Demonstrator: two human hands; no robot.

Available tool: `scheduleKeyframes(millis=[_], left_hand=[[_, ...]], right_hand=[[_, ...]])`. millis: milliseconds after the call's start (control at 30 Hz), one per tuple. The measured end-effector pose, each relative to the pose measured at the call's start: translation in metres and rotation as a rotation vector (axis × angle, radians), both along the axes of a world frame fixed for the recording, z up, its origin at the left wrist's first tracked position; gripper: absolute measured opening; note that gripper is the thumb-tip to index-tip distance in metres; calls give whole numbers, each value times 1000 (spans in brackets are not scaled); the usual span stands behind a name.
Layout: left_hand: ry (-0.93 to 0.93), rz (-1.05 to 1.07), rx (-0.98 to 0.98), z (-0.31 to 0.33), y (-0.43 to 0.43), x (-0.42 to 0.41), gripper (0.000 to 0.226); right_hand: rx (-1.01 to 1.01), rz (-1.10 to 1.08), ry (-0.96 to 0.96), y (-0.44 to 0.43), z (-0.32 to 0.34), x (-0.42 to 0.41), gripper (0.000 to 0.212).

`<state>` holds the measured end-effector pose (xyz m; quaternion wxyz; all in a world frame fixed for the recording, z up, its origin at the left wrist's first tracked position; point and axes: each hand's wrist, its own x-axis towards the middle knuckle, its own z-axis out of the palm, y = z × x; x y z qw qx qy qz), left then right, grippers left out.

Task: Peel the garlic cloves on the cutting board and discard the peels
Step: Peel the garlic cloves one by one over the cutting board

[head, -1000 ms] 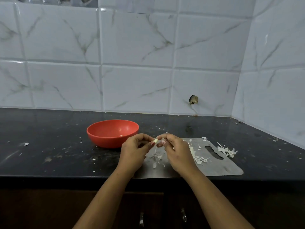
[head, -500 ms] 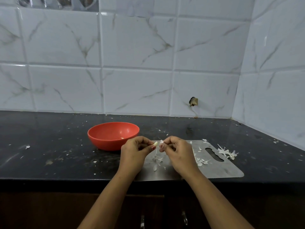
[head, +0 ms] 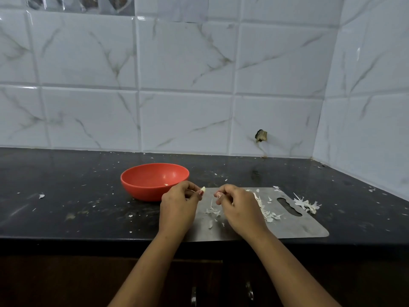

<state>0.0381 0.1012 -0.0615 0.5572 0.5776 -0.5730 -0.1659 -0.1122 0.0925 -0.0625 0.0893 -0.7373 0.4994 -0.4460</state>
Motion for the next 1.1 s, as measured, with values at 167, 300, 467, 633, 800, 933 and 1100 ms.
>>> scheduleKeyframes(millis=[167,300,467,633,800,933,1100], left_hand=[[-64,53,-36,5,0,7,12],[-90,104,-111,12,2,15,13],[-174,304,-159,37,7,37,9],[-403,402,97,45,-10,73,11],[-574,373,301,53,-19,79,2],[-567,313,384,59,-27,76,7],[-572,308,418,63,-29,71,11]], right_hand=[[22,152,436,5,3,7,24],[-22,3,573,0,7,3,25],[-30,-148,592,-9,6,-15,26],[51,-2,497,-6,6,-10,18],[119,-76,134,-19,19,-46,20],[144,-165,137,-19,23,-67,23],[195,-216,238,-16,22,-70,19]])
